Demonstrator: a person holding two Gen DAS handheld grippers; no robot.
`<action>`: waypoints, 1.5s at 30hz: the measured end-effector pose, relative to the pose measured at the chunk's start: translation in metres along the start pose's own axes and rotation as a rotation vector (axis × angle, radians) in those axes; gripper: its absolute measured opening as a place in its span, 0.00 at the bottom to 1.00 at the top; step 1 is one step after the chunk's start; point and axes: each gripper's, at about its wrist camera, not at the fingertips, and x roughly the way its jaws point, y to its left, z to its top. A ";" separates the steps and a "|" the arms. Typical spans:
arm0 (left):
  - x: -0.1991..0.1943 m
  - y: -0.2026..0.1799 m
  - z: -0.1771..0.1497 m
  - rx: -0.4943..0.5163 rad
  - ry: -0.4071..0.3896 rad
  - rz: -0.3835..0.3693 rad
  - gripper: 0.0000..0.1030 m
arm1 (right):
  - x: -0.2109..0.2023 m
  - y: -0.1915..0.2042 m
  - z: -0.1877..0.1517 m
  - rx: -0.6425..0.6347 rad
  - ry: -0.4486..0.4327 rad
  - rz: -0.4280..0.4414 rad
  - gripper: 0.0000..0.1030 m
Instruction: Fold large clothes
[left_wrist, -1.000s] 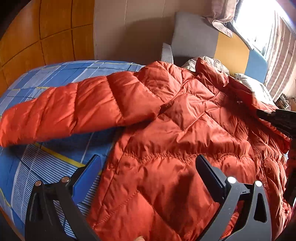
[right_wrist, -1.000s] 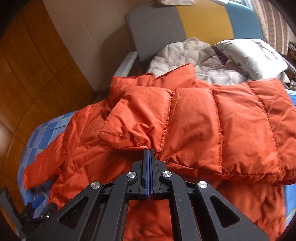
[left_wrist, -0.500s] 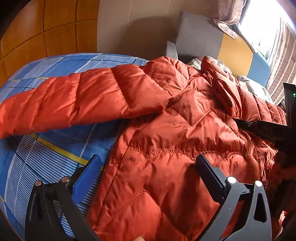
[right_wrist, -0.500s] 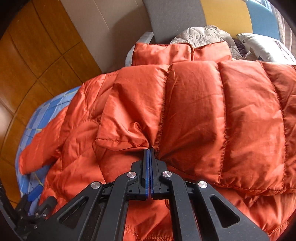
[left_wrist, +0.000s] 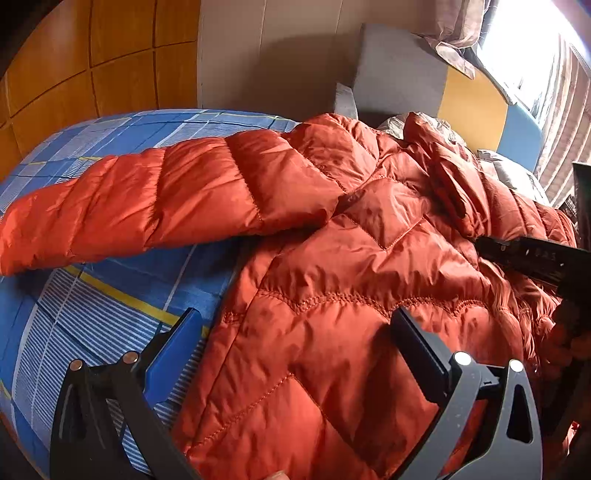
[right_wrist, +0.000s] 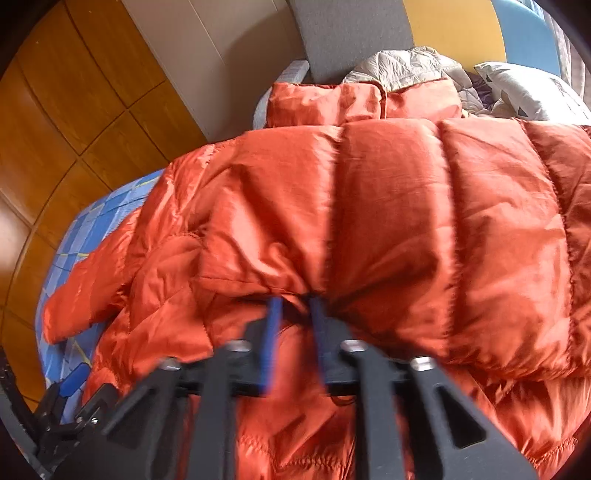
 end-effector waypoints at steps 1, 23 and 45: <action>-0.001 0.000 0.000 0.001 -0.001 0.003 0.98 | -0.004 0.001 0.000 -0.005 -0.010 -0.001 0.54; -0.023 -0.010 0.000 0.056 -0.056 0.005 0.98 | -0.157 -0.221 -0.035 0.439 -0.310 -0.226 0.30; -0.018 -0.063 0.079 0.111 -0.096 -0.155 0.98 | -0.063 -0.195 -0.030 0.230 -0.210 -0.287 0.28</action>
